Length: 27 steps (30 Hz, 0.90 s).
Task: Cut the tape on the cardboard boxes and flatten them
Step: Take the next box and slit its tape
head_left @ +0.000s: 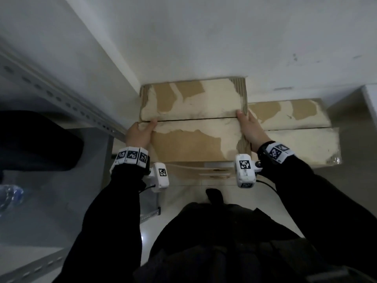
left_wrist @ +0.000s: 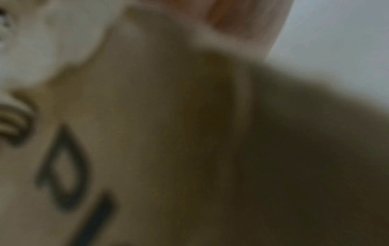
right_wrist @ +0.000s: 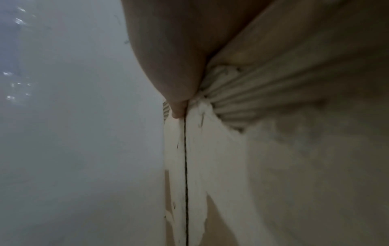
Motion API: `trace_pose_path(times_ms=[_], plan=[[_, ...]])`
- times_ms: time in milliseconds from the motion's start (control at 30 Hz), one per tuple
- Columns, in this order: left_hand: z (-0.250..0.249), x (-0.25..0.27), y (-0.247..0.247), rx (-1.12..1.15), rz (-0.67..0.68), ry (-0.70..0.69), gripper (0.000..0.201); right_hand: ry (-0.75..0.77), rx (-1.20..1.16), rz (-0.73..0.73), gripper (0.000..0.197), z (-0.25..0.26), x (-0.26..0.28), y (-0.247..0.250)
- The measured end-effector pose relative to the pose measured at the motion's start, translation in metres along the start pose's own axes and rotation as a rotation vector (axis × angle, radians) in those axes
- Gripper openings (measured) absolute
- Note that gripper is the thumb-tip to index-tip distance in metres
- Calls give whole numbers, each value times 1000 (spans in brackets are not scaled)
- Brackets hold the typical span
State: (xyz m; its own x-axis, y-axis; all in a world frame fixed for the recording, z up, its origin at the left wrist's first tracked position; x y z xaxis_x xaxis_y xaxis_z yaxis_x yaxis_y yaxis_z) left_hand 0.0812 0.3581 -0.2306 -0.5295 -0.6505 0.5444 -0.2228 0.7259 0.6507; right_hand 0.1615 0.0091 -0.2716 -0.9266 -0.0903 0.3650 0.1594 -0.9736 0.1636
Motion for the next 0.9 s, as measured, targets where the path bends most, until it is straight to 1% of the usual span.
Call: trace_pose_path(times_ms=[67,100,133,200,233,300,333,367,400,500,567,633,700,767,833,867,900], plan=[[-4,13,4,28,-12,-66,61,35,-44,-36,57,13,21,10],[-6,22,6,58,-7,-98,62,54,-65,-58,49,20,35,16],[-7,31,10,100,6,-121,67,71,-82,-90,46,24,49,25],[-9,51,18,184,28,-188,83,105,-101,-155,48,32,80,42],[-11,61,22,201,36,-230,83,117,-125,-175,52,35,97,47],[-18,85,30,189,47,-329,65,116,-173,-210,64,33,127,56],[-23,98,35,177,43,-384,55,119,-202,-234,64,31,140,61],[-28,113,40,173,39,-439,51,129,-236,-257,59,29,151,66],[-33,125,47,173,27,-484,51,143,-274,-270,53,29,159,69],[-47,155,63,166,-30,-589,56,179,-330,-279,42,33,171,75],[-55,175,71,173,-85,-628,57,217,-328,-259,39,44,172,80],[-61,200,75,203,-132,-655,58,268,-335,-242,40,57,173,93],[-66,230,74,251,-172,-686,55,324,-347,-228,38,70,181,116],[-71,268,61,299,-198,-723,52,371,-331,-215,33,78,197,150],[-80,298,39,330,-171,-738,48,412,-292,-228,30,82,212,187],[-84,323,16,322,-148,-742,47,423,-288,-248,30,79,229,220],[-87,337,-3,315,-127,-739,45,433,-297,-269,33,75,238,243]])
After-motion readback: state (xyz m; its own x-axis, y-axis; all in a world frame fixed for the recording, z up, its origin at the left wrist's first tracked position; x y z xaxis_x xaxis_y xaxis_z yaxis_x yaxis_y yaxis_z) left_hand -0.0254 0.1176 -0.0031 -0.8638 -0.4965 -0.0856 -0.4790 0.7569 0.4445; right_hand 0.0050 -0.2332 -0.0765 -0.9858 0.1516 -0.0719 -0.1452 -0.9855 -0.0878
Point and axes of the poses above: each hand's wrist, its own x-axis away from the middle knuckle, its own y-axis out of the back of the hand, z = x × y, the point moved 10 cm from there along -x, towards the middle knuckle, and after that the axes turned 10 degrees about y, right-handed, at the moved point
